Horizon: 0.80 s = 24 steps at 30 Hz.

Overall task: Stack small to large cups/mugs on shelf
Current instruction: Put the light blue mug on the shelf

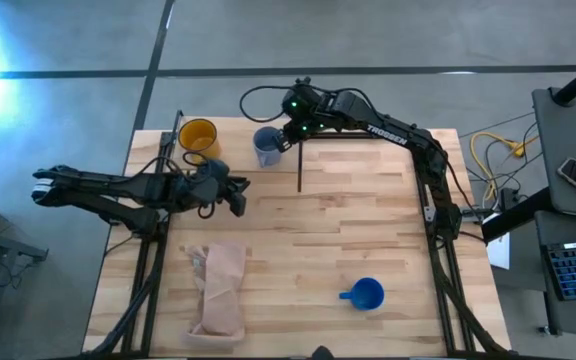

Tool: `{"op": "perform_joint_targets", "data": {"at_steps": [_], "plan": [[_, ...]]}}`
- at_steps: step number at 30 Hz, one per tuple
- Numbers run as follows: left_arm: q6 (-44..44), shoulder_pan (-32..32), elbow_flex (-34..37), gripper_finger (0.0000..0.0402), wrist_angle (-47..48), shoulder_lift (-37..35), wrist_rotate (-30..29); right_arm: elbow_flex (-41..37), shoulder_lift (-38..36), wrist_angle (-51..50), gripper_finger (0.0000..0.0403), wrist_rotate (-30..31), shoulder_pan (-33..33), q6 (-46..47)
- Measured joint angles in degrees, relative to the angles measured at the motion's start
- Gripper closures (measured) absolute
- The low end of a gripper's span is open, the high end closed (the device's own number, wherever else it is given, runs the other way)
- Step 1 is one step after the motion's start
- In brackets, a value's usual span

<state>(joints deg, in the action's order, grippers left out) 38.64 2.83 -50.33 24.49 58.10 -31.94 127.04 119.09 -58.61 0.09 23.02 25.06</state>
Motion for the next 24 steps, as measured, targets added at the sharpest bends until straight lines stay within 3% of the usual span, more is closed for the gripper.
{"op": "perform_joint_targets", "data": {"at_steps": [6,13,24], "plan": [[0.0,0.0,0.1,0.0343,0.1,0.3,0.8,0.0,0.0,-0.7,0.0394,1.3,0.4,0.0],[-0.1,0.0,0.1,0.0343,0.0,0.2,-0.1,0.0,0.0,-10.1,0.0394,1.1,0.1,-2.1],[-0.5,-1.5,0.2,0.0343,0.1,1.0,-1.5,-0.4,0.1,-6.6,0.0394,-4.2,-2.3,-2.6]]}}
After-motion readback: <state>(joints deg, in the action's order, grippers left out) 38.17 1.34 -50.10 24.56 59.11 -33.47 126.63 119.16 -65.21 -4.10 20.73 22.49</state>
